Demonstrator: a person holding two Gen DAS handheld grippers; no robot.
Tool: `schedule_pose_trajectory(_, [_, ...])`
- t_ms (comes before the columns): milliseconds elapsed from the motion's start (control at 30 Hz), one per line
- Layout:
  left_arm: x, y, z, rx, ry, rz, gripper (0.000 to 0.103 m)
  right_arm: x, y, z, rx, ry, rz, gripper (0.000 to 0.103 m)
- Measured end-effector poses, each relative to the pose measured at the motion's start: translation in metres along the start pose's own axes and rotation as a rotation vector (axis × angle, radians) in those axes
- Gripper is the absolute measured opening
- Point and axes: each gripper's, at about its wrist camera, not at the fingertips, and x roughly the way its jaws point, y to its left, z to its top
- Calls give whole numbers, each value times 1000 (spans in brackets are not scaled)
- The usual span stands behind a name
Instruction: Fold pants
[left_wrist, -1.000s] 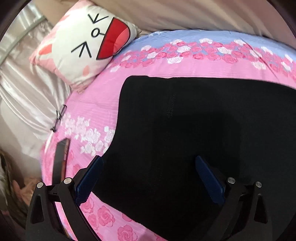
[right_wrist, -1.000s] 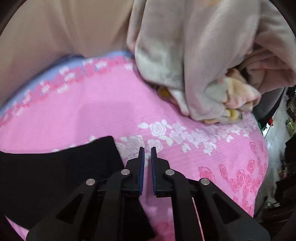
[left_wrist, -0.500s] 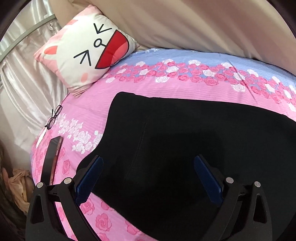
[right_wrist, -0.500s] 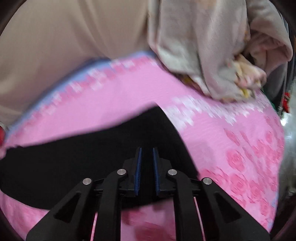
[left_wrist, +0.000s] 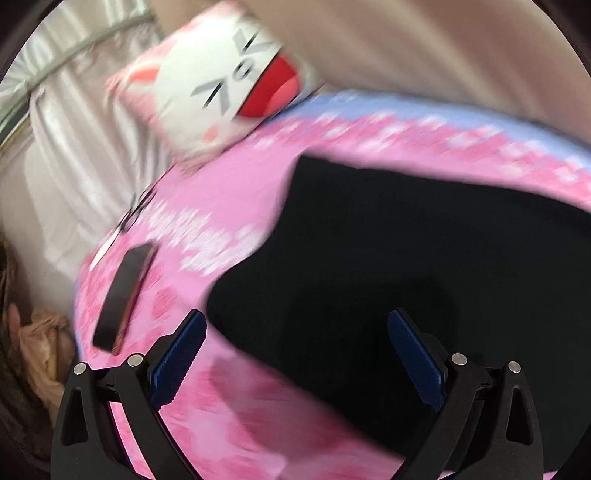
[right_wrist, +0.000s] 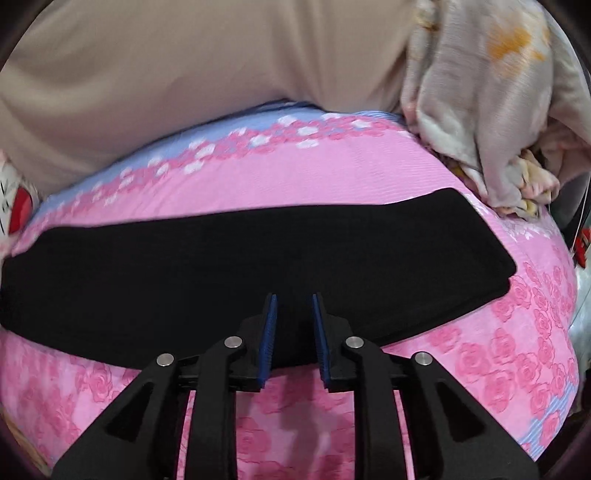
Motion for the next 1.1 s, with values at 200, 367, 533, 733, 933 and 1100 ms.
schedule_pose_trajectory(200, [12,54,3,-133,47,-267,98,-10,91,17,-145,-35,143,23])
schedule_pose_trajectory(367, [17,34,20,-49,-32,-128,98,29,158,18,-222,35,231,31])
schedule_pose_trajectory(533, [15,37,26,-74,-34,-136,96,26,156,20,-124,19,247,31])
schedule_pose_trajectory(733, [-47,5,15,-10,-131,-314,97,-6,70,18,43,-51,110,45])
schedule_pose_trajectory(933, [-71,-48,-7,91,-87,-437,97,-26,-98,-10,416,-69,-61,45])
schedule_pose_trajectory(1100, [-91,-89,-21,164,-88,-435,97,-16,-181,-27,645,-33,43,47])
